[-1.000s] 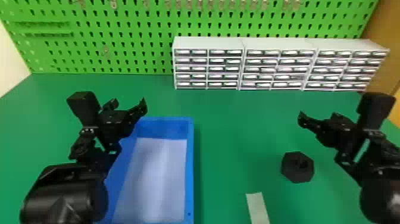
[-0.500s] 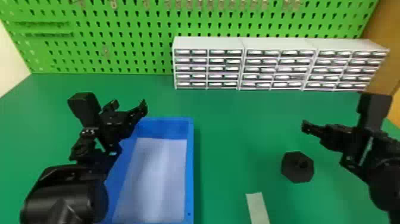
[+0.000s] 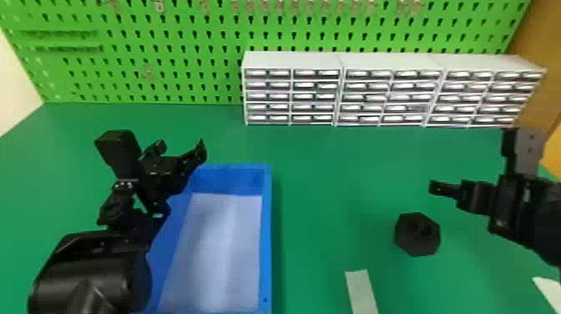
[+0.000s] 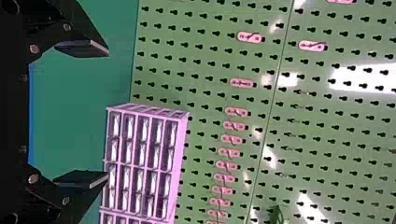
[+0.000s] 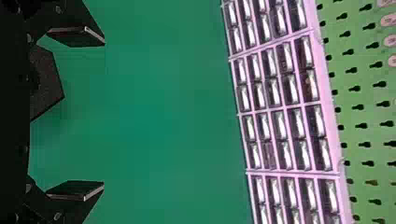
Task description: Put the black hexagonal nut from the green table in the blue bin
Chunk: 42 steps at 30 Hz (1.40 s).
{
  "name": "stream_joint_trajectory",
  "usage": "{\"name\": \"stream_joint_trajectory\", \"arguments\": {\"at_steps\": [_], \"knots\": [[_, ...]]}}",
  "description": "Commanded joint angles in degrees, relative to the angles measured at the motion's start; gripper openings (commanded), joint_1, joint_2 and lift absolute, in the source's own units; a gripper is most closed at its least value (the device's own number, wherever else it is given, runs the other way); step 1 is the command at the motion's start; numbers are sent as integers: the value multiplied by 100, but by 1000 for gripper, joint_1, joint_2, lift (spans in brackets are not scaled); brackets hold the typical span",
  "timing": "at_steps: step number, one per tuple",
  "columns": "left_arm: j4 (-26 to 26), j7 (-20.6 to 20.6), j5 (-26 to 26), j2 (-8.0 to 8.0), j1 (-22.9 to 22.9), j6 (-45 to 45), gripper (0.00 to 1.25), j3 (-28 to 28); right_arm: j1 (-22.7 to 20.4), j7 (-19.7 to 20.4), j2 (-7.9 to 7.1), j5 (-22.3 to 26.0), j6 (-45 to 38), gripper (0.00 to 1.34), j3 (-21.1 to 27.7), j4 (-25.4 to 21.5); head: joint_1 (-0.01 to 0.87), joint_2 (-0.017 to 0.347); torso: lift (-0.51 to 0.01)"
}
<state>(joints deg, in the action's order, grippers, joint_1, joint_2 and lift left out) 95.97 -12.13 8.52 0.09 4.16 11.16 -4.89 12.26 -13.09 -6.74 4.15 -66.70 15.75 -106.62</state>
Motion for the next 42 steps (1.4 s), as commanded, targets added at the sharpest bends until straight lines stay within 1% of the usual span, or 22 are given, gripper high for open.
{"name": "stream_joint_trajectory", "arguments": {"at_steps": [1,6,11,14,17,22,27,33,37,42], "knots": [[1,0,0,0,6,0,919,-21,145,70,14,24,-449,1131,16,0,686,51,-97],[-8,0,-17,0,14,0,920,6,347,131,-21,7,-1205,1131,103,27,686,51,-97],[-8,0,-26,0,6,0,920,6,540,131,-38,-222,-1943,1131,174,53,686,51,-97],[-8,0,-35,0,6,0,920,-3,602,131,-65,-345,-2172,1132,165,62,686,51,-97],[-8,0,-26,0,-3,0,919,6,628,131,-91,-362,-2321,1131,165,132,686,51,-97],[-8,0,-26,0,-3,0,919,6,655,131,-170,-310,-2338,1131,121,387,686,51,-97],[-8,9,-17,0,-3,0,919,6,646,131,-276,-81,-2338,1131,33,660,686,51,-97],[-8,9,-9,0,6,-9,920,15,637,131,-205,-143,-2233,1131,42,809,686,51,-97],[-8,18,0,-9,6,-9,919,15,611,131,-205,-72,-2093,1131,33,941,686,51,-97],[-8,18,9,-9,6,-9,920,23,576,131,-284,51,-1829,1132,-11,1099,686,51,-97]]}}
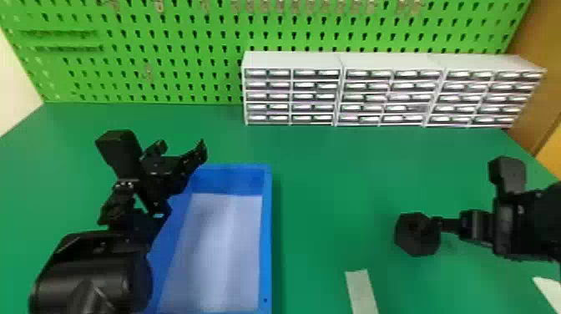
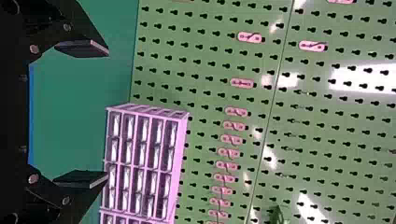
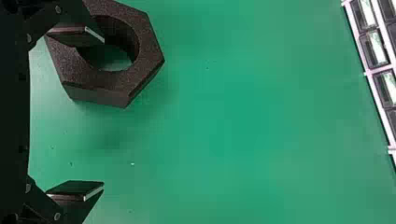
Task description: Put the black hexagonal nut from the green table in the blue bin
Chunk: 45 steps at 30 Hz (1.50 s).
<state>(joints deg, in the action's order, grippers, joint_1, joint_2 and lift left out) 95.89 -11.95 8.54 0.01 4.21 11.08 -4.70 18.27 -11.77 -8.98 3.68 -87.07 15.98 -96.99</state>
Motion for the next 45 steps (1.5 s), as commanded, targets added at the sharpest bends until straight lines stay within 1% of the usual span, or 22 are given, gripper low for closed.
{"name": "stream_joint_trajectory", "arguments": {"at_steps": [1,5,7,13,17,18,21,22,23,24,26,29,31,32,34,39,45], "knots": [[0,-1,7,-1,1,0,919,4,-26,0,-87,151,270,1131,-33,199,686,51,-97],[0,8,7,-1,9,0,919,4,1,0,-148,221,375,1132,-121,286,686,51,-97],[0,8,7,-1,18,0,919,4,27,0,-130,195,419,1131,-130,339,686,51,-97],[0,8,7,-1,18,0,919,13,18,0,-16,72,577,1131,-86,418,686,51,-97],[0,8,7,-9,18,-9,920,13,10,0,-25,72,657,1118,-95,524,686,51,-97],[0,8,7,-9,18,-9,919,13,-8,0,-25,80,709,1097,-112,532,686,51,-97],[0,8,7,-9,18,-18,919,-14,-17,0,-25,107,815,943,-112,568,686,51,-97],[0,8,7,-9,18,-27,919,-14,-26,0,-16,107,832,868,-112,576,686,51,-97],[0,8,7,-9,18,-27,919,-14,-17,0,-7,107,832,747,-104,585,686,51,-97],[0,8,7,-16,18,-27,919,-14,-17,0,-7,115,832,673,-104,603,686,51,-97],[0,8,7,-16,18,-35,919,-22,-8,0,-7,142,841,578,-112,629,686,51,-97],[0,8,7,-16,18,-35,919,-14,-8,0,-7,195,841,543,-112,638,686,51,-97],[0,8,7,-16,18,-35,919,-14,-17,0,-7,195,841,483,-112,638,686,51,-97],[0,8,7,-16,18,-35,919,-14,-17,0,-7,203,850,433,-112,638,686,51,-97],[0,8,7,-16,18,-35,920,-22,-17,0,-16,221,850,384,-112,638,686,51,-97],[0,8,-2,-16,18,-35,919,-31,-17,0,-87,265,841,327,-191,638,686,51,-97],[0,8,-2,-16,9,-35,919,-49,-61,0,-113,397,1017,325,-218,638,686,51,-97]]}}
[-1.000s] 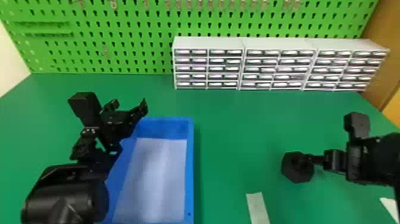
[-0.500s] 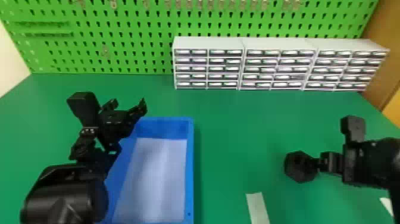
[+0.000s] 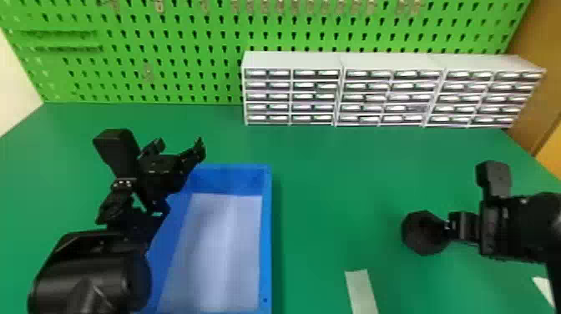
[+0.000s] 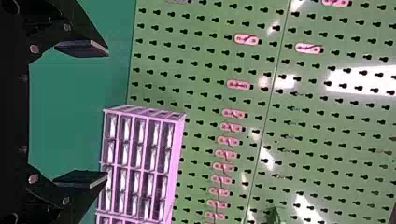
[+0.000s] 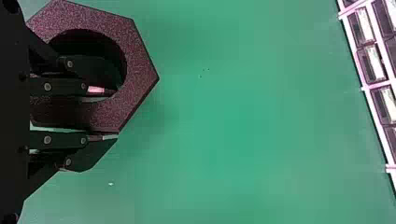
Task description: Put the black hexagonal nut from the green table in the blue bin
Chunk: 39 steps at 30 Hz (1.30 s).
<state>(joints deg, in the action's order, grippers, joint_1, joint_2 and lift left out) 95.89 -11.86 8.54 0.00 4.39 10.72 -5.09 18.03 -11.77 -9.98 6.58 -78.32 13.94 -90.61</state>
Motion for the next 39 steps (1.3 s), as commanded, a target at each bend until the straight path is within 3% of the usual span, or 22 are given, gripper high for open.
{"name": "stream_joint_trajectory", "arguments": {"at_steps": [1,24,39], "knots": [[0,0,-1,-15,-8,-9,919,-9,-62,0,-13,159,203,324,-14,0,686,51,-97],[0,17,-28,-15,-35,-9,920,-1,-106,0,-30,405,352,324,-93,-607,686,51,-97],[-9,35,-19,-15,-35,-9,919,17,-476,0,-30,801,2426,307,-278,-756,686,51,-97]]}}
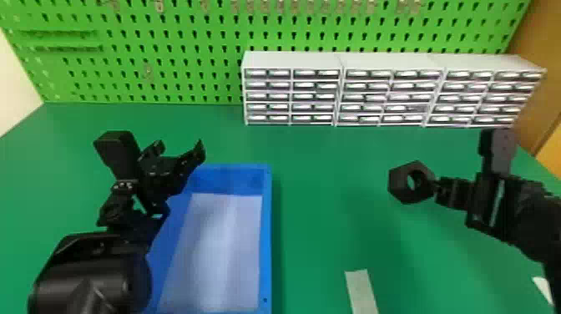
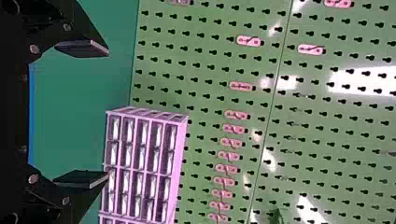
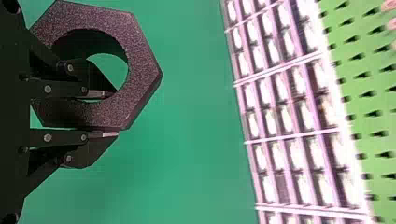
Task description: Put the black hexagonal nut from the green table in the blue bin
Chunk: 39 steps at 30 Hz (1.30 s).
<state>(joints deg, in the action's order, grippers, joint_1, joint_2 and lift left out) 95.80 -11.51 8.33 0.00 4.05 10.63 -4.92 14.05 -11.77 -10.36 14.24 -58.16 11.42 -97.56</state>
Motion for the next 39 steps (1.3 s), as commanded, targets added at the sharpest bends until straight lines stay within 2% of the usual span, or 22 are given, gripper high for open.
{"name": "stream_joint_trajectory", "arguments": {"at_steps": [1,14,27,39], "knots": [[0,-1,2,-15,0,0,919,0,-78,0,8,44,428,307,-26,-79,686,51,-97],[0,-1,-7,-15,0,0,919,9,-166,-9,-265,308,1580,304,-589,-184,686,51,-97],[-8,8,-7,-15,0,0,919,18,-113,-35,-273,527,1694,298,-861,-272,686,51,-97],[-35,17,-7,-15,9,0,919,35,116,-115,-238,677,1659,298,-1353,-228,686,51,-97]]}}
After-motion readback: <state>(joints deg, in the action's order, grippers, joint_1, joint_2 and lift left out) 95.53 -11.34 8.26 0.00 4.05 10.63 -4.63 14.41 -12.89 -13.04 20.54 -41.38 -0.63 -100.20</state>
